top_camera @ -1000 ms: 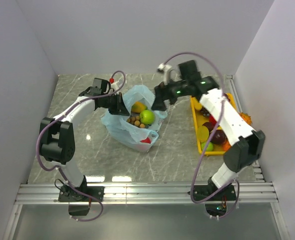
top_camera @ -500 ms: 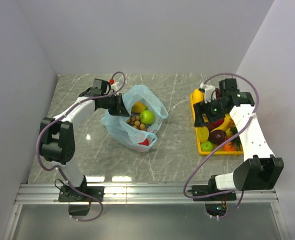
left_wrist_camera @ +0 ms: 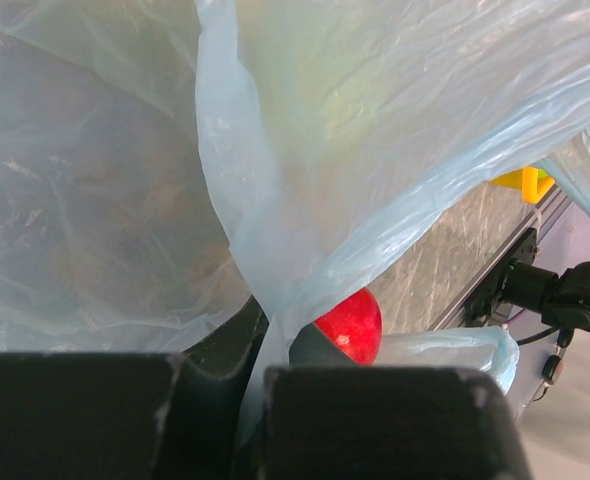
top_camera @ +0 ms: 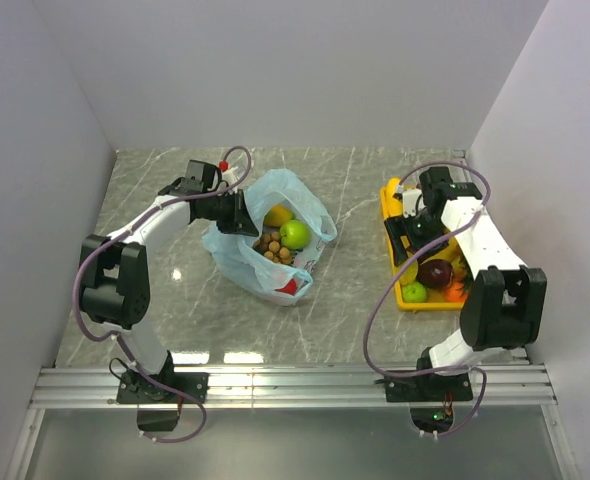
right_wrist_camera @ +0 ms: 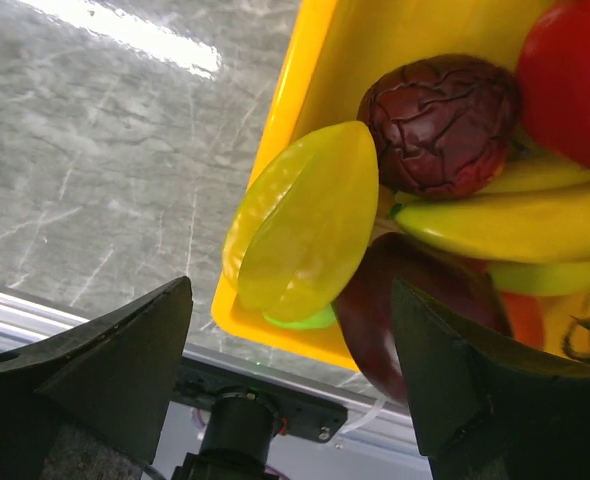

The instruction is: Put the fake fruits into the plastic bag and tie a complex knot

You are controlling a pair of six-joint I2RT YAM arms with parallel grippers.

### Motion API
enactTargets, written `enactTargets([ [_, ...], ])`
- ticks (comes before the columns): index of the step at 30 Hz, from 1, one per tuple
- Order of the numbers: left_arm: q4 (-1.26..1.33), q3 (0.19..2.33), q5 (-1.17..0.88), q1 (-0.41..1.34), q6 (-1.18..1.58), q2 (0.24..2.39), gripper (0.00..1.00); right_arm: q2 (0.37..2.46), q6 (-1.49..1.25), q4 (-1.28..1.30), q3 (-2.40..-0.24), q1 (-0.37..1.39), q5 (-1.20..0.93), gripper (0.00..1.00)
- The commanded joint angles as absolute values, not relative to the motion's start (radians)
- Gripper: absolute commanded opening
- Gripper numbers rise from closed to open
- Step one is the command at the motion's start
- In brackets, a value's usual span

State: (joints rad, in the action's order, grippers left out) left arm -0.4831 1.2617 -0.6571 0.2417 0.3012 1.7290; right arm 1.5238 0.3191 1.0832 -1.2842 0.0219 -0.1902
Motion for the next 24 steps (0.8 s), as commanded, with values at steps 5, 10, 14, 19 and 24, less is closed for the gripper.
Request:
enactTargets([
  [5, -0.472, 1.259, -0.66, 0.244, 0.296, 1.677, 0.03, 1.581, 0.253, 1.046, -1.25, 0.023, -0.161, 0.86],
  [10, -0.474, 1.264, -0.661, 0.245, 0.295, 1.686, 0.03, 1.638, 0.244, 1.029, -1.238, 0.021, -0.163, 0.86],
  [14, -0.477, 1.27, -0.66, 0.245, 0.291, 1.689, 0.03, 1.669, 0.233, 1.02, -1.253, 0.021, -0.19, 0.86],
  [19, -0.488, 1.276, -0.658, 0.245, 0.282, 1.69, 0.03, 1.677, 0.218, 1.049, -1.287, 0.021, -0.225, 0.72],
  [24, -0.489, 1.276, -0.657, 0.245, 0.282, 1.687, 0.03, 1.631, 0.204, 1.113, -1.348, 0.021, -0.265, 0.58],
])
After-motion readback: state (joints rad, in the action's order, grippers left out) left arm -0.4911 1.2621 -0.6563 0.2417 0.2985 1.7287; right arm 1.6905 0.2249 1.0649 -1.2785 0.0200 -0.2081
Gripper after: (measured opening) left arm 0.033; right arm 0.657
